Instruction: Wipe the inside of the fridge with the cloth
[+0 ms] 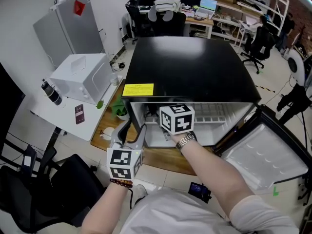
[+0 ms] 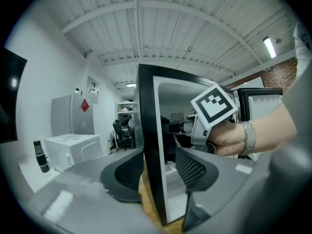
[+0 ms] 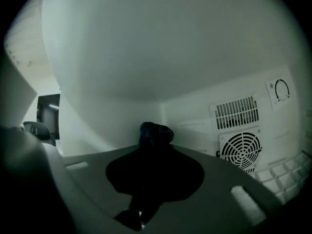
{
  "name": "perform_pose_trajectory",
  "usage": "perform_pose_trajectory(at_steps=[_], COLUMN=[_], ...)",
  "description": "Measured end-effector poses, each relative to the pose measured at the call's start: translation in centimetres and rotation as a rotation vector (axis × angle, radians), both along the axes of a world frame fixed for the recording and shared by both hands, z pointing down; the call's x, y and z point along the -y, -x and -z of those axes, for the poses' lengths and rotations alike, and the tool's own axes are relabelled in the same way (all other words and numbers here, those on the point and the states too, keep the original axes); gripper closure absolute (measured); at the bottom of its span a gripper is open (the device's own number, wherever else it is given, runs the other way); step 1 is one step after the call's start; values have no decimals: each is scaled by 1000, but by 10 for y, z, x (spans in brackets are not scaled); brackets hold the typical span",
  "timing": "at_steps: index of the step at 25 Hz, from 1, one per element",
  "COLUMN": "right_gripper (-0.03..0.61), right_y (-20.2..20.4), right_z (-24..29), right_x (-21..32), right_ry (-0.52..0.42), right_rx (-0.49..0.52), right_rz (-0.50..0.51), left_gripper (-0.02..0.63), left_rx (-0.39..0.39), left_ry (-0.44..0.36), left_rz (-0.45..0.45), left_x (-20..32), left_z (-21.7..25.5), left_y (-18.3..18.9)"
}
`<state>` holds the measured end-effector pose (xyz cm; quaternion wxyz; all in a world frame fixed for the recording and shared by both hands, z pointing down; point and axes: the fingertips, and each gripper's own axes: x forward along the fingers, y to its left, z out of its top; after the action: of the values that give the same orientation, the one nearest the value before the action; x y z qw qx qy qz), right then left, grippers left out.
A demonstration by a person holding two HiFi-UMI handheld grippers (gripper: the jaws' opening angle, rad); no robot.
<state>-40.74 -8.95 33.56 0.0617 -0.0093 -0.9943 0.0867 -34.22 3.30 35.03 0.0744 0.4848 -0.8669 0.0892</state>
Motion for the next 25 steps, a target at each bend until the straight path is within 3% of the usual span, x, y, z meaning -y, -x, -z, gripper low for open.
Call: perform_pose_trajectory(at_steps=[7, 11, 25], right_gripper=[518, 518, 518], right_y=[7, 3, -41], right_z=[-38, -44, -53], right_x=[19, 34, 102], right_ry=[-202, -262, -269], right_rx=[-189, -255, -329], right_rz=[-111, -154, -297], left_gripper=[416, 416, 416], left_rx=[25, 20, 19], left_ry=[10, 7, -24], left_rz=[-7, -7, 2], left_x=[-1, 0, 2], left_z=[-2, -2, 1], left_y=[2, 2, 4])
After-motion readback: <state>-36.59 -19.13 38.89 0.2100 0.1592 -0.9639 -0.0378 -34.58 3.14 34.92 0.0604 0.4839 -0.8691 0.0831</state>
